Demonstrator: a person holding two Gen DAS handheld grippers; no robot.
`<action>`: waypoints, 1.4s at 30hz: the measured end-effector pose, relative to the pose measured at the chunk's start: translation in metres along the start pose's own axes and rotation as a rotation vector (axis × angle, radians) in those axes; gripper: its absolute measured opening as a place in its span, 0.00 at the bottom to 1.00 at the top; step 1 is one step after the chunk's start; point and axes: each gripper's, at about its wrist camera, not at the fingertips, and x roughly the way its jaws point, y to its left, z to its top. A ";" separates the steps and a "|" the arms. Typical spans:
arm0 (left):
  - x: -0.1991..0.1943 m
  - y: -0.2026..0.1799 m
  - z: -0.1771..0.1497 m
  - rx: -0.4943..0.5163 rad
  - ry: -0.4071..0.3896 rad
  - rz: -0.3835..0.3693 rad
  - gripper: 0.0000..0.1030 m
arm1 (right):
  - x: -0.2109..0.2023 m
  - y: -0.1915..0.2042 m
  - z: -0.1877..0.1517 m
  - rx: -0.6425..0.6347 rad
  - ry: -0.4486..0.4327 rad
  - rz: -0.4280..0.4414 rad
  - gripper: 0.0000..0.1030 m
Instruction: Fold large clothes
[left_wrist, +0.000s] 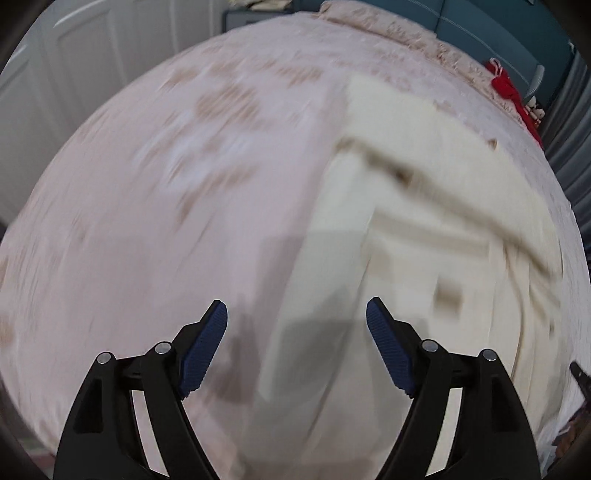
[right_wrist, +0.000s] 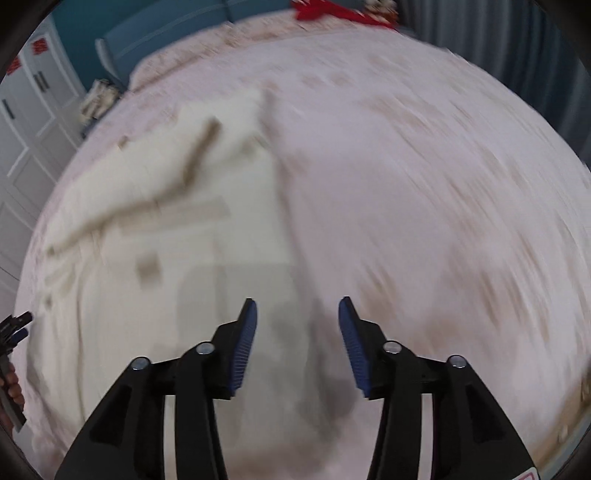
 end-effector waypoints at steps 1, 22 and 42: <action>-0.005 0.009 -0.014 -0.017 0.010 -0.004 0.73 | -0.002 -0.006 -0.010 0.008 0.008 -0.006 0.48; -0.013 0.006 -0.057 -0.143 0.116 -0.188 0.30 | 0.023 -0.001 -0.027 0.288 0.065 0.261 0.19; -0.129 0.018 -0.120 0.000 0.032 -0.216 0.04 | -0.088 0.006 -0.083 -0.160 0.057 0.150 0.04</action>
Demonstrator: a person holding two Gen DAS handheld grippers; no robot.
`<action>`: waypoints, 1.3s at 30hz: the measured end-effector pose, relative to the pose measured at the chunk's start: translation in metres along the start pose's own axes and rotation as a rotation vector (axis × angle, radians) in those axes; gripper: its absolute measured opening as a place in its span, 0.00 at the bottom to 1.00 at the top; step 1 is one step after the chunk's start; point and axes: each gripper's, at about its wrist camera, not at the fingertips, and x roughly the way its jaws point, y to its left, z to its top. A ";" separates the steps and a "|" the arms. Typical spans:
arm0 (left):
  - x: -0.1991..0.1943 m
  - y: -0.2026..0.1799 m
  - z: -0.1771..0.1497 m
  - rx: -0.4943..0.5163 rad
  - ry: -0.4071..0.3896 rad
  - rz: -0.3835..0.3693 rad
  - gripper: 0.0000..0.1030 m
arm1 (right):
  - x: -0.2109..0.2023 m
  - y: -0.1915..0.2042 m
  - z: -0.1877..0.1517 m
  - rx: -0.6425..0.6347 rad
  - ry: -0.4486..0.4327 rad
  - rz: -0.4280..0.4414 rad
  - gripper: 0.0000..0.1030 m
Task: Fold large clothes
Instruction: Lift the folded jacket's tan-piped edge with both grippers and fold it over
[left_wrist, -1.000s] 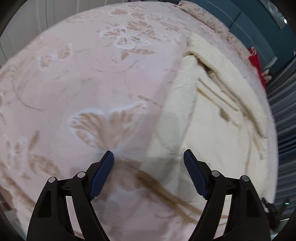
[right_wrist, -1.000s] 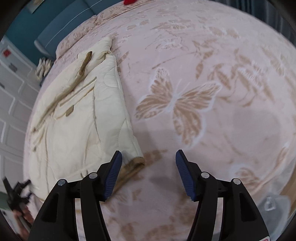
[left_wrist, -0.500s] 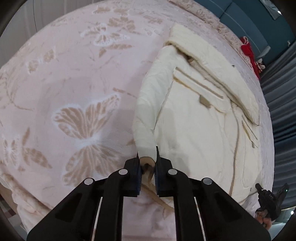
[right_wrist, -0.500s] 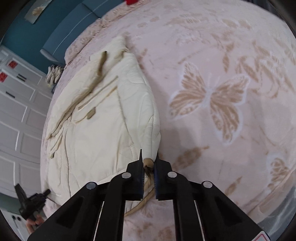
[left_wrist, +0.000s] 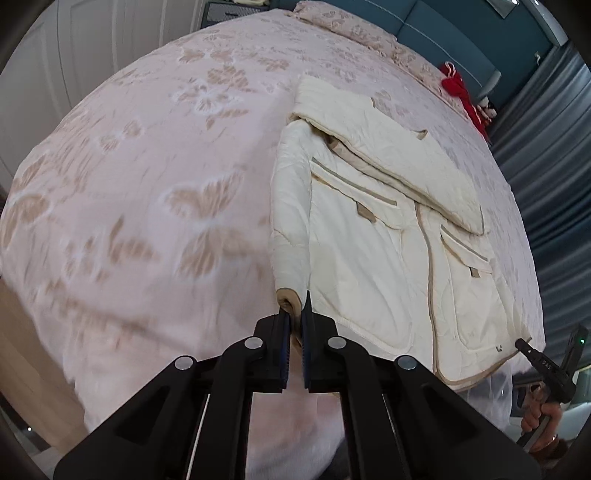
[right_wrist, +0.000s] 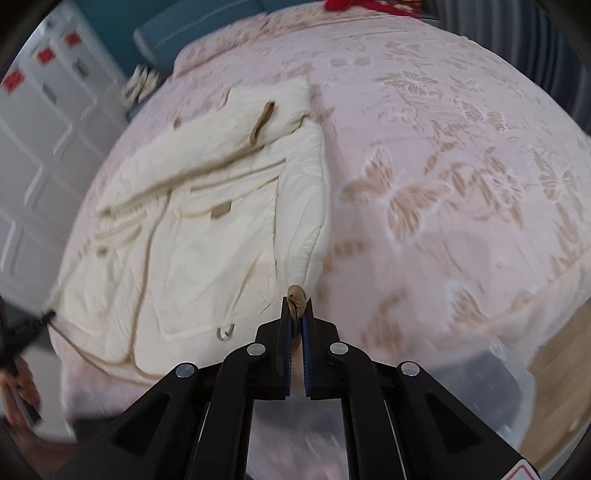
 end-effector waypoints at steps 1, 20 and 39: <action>-0.004 0.001 -0.007 0.002 0.008 0.001 0.04 | -0.004 0.001 -0.007 -0.028 0.013 -0.011 0.04; -0.108 -0.028 -0.019 0.050 -0.134 -0.045 0.03 | -0.108 0.010 0.010 -0.124 -0.182 0.054 0.04; 0.008 -0.084 0.163 0.107 -0.351 0.105 0.04 | 0.001 0.019 0.183 0.159 -0.414 0.004 0.04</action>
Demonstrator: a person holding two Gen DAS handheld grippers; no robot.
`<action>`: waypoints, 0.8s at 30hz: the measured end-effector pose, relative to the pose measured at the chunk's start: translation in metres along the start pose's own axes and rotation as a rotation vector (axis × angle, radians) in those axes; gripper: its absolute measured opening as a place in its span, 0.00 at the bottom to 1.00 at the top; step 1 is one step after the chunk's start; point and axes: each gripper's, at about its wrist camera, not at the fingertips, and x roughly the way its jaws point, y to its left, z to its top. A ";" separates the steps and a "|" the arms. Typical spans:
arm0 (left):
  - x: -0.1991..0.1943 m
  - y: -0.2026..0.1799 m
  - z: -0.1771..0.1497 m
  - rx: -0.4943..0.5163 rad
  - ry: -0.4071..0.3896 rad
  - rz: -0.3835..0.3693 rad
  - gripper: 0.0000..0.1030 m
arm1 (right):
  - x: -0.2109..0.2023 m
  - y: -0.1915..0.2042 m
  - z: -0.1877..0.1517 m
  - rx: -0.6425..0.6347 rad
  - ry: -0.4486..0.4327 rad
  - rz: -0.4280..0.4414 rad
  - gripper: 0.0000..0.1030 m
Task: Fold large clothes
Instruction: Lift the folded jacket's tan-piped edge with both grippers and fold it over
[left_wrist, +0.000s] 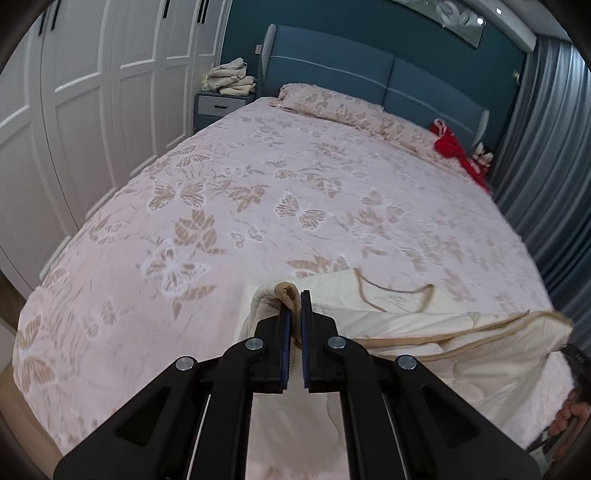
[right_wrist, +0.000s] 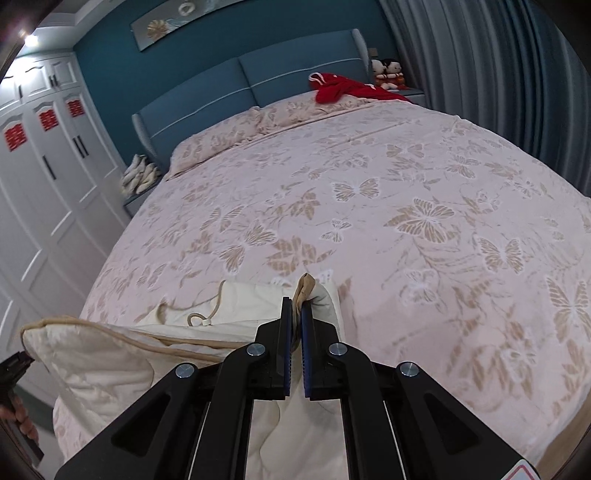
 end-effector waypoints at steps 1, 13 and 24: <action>0.011 -0.002 0.002 0.007 0.004 0.014 0.04 | 0.010 0.002 0.003 0.000 0.003 -0.010 0.04; 0.100 -0.001 0.010 -0.016 0.094 0.072 0.04 | 0.087 0.004 0.006 0.026 0.064 -0.081 0.04; 0.151 -0.002 -0.007 0.015 0.164 0.121 0.04 | 0.134 0.001 -0.009 0.019 0.126 -0.132 0.04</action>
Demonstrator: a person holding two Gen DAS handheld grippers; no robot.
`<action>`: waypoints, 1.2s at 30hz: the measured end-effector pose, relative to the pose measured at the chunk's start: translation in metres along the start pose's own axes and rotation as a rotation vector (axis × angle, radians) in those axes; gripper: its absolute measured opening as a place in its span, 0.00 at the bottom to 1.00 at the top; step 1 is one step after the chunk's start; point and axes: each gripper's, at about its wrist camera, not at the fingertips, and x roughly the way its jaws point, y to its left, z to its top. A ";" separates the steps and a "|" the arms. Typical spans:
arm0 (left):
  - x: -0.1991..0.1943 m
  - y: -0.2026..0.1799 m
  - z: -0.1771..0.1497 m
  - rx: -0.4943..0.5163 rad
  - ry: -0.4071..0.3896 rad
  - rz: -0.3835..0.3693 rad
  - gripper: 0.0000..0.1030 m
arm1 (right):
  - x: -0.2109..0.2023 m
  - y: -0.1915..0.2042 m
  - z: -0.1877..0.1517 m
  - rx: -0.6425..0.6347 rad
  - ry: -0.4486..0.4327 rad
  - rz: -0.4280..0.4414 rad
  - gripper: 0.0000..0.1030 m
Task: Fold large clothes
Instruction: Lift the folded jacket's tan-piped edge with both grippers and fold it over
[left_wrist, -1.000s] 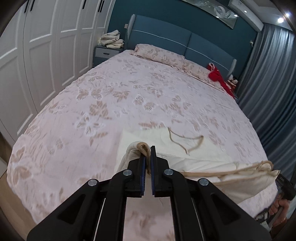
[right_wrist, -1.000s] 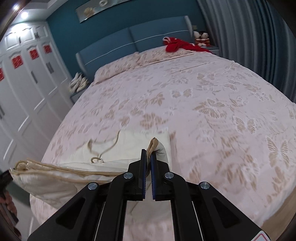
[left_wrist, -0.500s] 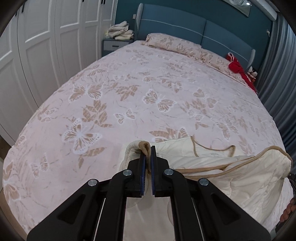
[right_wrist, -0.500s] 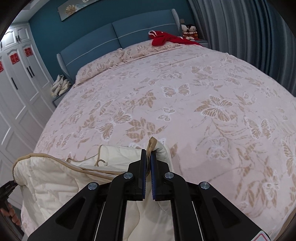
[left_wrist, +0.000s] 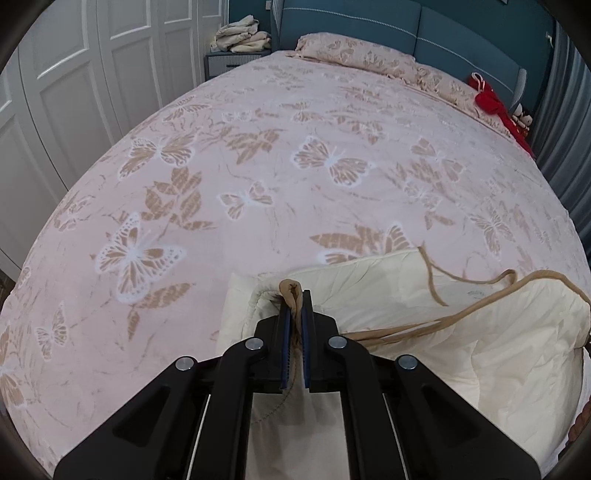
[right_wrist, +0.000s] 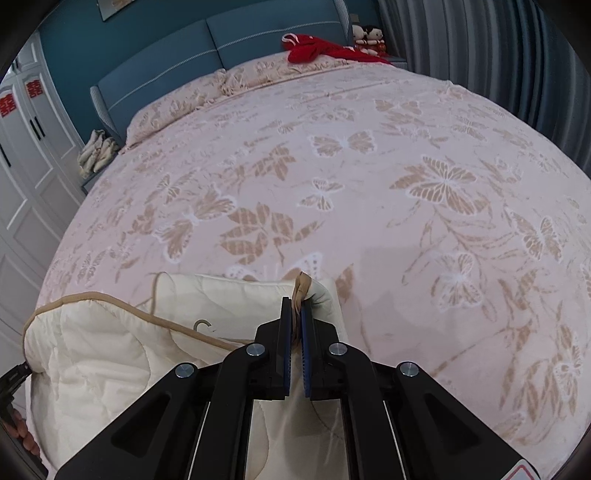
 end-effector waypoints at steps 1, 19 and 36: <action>0.003 0.000 -0.001 0.000 0.004 0.001 0.04 | 0.004 0.000 -0.001 0.000 0.005 -0.003 0.04; 0.040 -0.006 -0.015 0.026 0.041 0.025 0.05 | 0.046 -0.003 -0.021 -0.006 0.061 -0.031 0.03; 0.054 -0.012 -0.033 0.062 -0.024 0.058 0.06 | 0.053 -0.005 -0.026 0.001 0.032 -0.009 0.05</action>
